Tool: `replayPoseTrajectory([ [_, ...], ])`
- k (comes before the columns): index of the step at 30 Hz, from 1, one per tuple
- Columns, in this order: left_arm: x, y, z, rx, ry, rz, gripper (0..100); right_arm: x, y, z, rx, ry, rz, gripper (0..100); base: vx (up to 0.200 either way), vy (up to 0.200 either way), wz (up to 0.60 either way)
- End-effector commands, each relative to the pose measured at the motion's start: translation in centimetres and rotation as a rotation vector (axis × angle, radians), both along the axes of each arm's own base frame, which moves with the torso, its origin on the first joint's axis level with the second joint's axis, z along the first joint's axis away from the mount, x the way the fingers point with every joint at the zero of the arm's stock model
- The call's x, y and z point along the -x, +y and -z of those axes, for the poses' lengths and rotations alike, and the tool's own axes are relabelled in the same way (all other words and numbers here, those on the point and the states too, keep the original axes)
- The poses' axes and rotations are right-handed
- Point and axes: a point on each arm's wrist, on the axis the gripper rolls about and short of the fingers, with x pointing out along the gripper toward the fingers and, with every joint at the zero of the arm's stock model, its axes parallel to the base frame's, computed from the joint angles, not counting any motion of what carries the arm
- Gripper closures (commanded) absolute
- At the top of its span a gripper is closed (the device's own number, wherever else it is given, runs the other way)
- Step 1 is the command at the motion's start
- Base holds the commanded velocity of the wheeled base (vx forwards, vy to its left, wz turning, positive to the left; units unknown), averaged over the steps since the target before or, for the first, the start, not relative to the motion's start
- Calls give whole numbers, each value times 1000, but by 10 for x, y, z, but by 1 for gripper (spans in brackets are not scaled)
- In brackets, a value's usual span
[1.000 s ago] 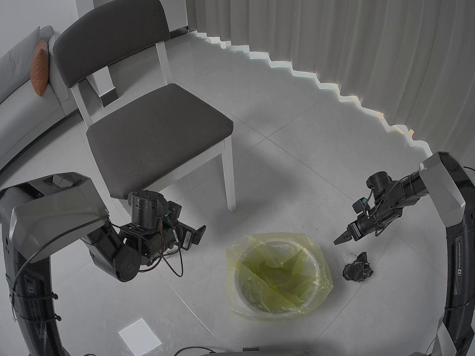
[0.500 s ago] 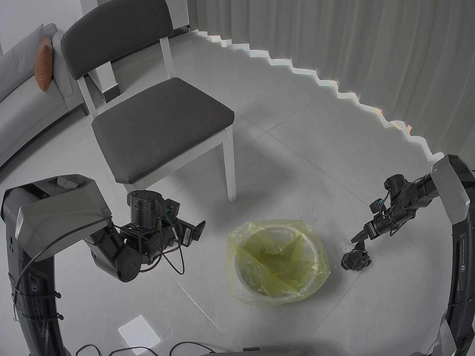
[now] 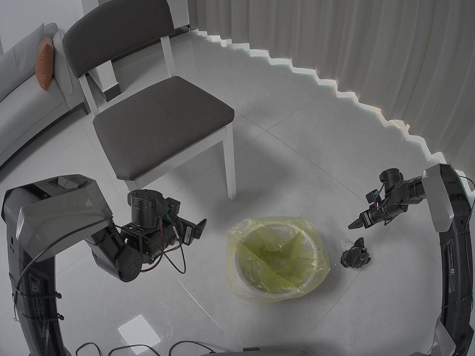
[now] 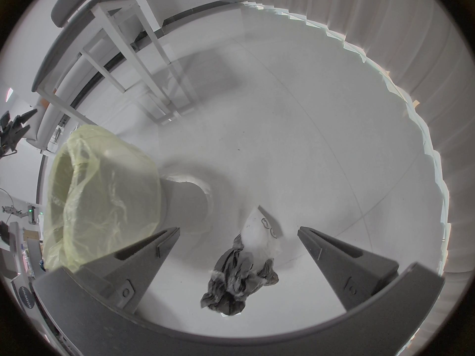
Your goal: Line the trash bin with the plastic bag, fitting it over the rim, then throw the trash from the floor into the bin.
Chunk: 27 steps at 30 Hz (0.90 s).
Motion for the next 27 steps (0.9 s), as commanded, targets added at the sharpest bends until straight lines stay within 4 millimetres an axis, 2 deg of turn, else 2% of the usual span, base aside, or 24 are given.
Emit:
replayPoseTrajectory([
  [1,0,-2,0,-1,-2,3,0,-9,-3,35,13,35,15,0,0,0,0],
  [3,0,-2,0,-1,-2,3,0,-9,-3,36,14,39,16,0,0,0,0],
  [4,1,-2,1,-3,1,3,0,-5,-3,53,27,87,26,0,0,0,0],
  [6,1,-2,1,-4,2,3,0,-4,-3,60,27,106,27,0,0,0,0],
  [15,1,-3,1,-6,0,6,0,-2,-8,63,27,116,33,0,0,0,0],
  [27,1,-4,4,-8,4,6,0,7,-6,79,18,204,28,0,0,0,0],
])
